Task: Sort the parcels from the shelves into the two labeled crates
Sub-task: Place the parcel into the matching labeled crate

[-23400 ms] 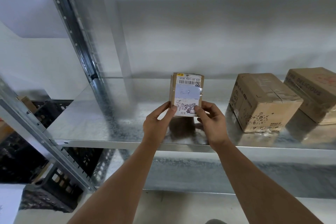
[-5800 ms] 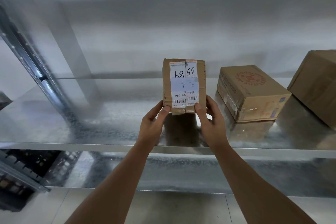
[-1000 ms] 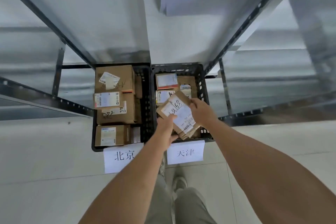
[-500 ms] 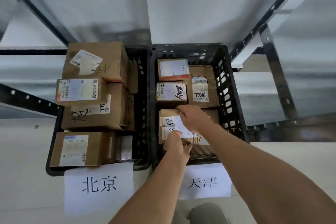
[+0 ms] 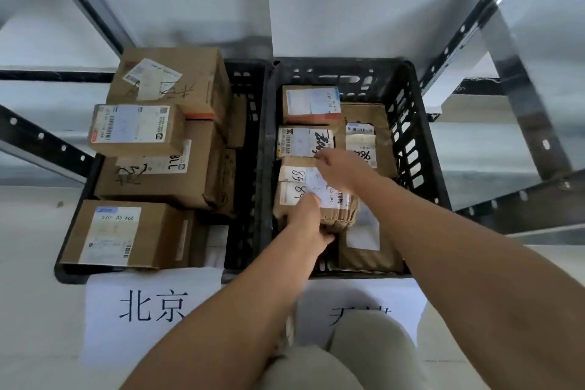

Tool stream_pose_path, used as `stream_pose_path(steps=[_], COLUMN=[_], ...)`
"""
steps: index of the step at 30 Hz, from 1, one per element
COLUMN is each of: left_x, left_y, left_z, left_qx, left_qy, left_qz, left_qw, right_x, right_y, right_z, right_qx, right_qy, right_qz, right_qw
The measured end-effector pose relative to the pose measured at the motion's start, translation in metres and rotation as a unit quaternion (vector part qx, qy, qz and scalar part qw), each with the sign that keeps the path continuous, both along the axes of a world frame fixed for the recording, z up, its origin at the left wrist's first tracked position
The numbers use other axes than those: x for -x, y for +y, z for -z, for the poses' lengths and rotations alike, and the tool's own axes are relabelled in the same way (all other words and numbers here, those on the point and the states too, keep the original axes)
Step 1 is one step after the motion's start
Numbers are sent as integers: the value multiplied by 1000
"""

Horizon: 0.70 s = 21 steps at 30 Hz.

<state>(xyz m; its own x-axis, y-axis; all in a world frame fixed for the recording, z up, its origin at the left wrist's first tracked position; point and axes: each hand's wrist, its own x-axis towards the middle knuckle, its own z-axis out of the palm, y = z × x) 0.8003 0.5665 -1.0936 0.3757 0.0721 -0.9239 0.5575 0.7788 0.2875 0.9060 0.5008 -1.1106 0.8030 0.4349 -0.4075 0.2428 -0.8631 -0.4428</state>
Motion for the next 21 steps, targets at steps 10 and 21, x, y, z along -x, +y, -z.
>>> stream_pose_path(steps=[10,21], left_x=[-7,23], left_y=[41,19], left_z=[-16,48], left_qx=[-223,-462], left_qy=[-15,-33], left_qz=[275,609], left_qw=[935,643], right_x=[24,68], right_y=[-52,-38], right_z=[-9,70], right_qx=[-85,-47], right_qy=[236,183], right_qz=[153,224], right_qw=[956,956])
